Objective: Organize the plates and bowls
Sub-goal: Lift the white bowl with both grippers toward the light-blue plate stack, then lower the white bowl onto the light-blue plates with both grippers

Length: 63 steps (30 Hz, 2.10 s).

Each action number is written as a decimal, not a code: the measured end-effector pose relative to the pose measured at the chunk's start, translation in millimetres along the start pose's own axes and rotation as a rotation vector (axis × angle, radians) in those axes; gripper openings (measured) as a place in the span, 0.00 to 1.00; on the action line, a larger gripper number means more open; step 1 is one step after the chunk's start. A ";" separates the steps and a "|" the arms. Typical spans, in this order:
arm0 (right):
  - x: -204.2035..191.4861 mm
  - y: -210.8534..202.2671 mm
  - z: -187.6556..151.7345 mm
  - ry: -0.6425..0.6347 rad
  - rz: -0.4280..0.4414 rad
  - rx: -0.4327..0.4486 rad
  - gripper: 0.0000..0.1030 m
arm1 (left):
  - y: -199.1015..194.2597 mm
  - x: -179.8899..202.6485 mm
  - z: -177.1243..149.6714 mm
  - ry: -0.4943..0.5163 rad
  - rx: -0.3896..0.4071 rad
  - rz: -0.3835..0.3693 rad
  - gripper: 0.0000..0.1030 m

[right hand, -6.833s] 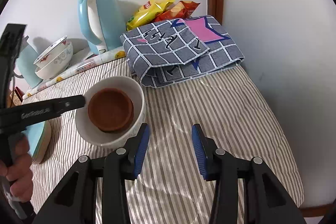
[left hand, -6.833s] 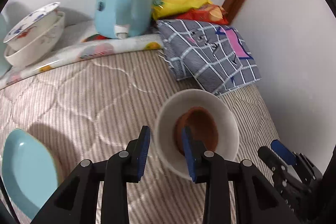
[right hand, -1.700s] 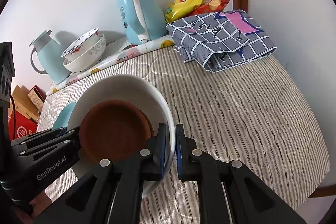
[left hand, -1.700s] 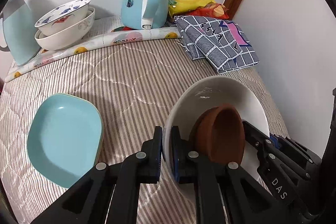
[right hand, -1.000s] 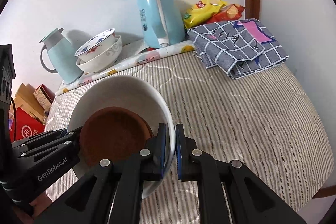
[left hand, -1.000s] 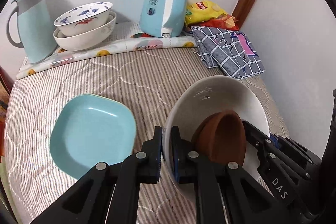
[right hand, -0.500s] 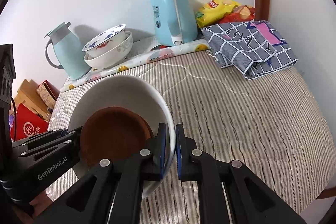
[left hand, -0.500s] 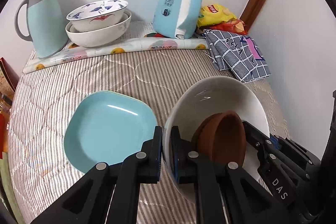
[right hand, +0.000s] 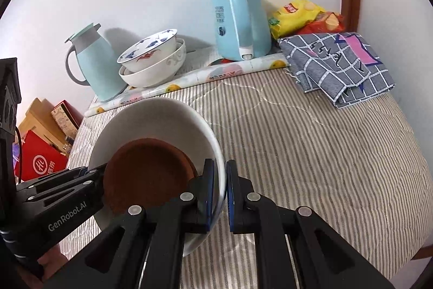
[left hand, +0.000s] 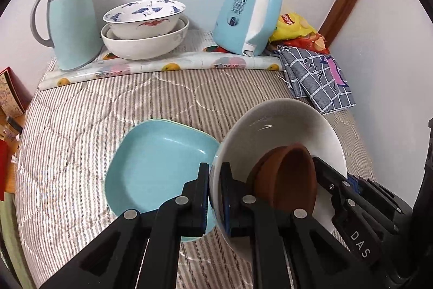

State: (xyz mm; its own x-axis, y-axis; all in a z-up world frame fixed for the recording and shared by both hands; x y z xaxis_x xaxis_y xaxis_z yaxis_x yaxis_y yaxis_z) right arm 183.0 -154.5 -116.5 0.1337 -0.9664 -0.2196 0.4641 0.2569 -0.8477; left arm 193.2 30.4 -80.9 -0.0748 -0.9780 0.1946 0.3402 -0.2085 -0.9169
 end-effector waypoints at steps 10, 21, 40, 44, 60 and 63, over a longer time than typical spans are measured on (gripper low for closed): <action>-19.8 7.9 5.6 -0.026 0.007 -0.003 0.08 | -1.4 -22.6 1.8 -0.026 -0.003 0.002 0.09; -46.4 28.5 6.6 -0.049 0.032 -0.031 0.08 | 3.8 -56.2 1.2 -0.072 -0.016 0.017 0.08; -63.6 83.5 2.5 -0.039 0.057 -0.109 0.07 | 43.0 -94.5 2.6 -0.112 -0.078 0.072 0.07; -64.1 92.7 6.8 -0.046 0.051 -0.124 0.07 | 48.9 -96.2 7.3 -0.112 -0.082 0.074 0.07; -63.2 100.0 16.0 -0.065 0.064 -0.141 0.08 | 53.7 -102.2 12.0 -0.118 -0.074 0.043 0.07; -62.6 100.2 16.5 -0.069 0.073 -0.143 0.09 | 54.7 -104.1 11.5 -0.126 -0.074 0.031 0.08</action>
State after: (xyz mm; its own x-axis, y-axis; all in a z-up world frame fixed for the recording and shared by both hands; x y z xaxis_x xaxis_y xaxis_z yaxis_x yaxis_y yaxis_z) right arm 235.6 -68.1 -179.7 0.2244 -0.9408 -0.2540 0.3223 0.3177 -0.8918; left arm 230.4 120.8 -147.3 0.0541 -0.9775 0.2036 0.2700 -0.1820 -0.9455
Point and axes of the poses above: each gripper's, at about its wrist camera, not at the fingertips, and y roughly the way its jaws point, x to its right, z to its top, the point moved 2 cm from there along y, roughly the way its jaws point, and after that the axes turned 10 degrees about -x, right-handed, at the moved point
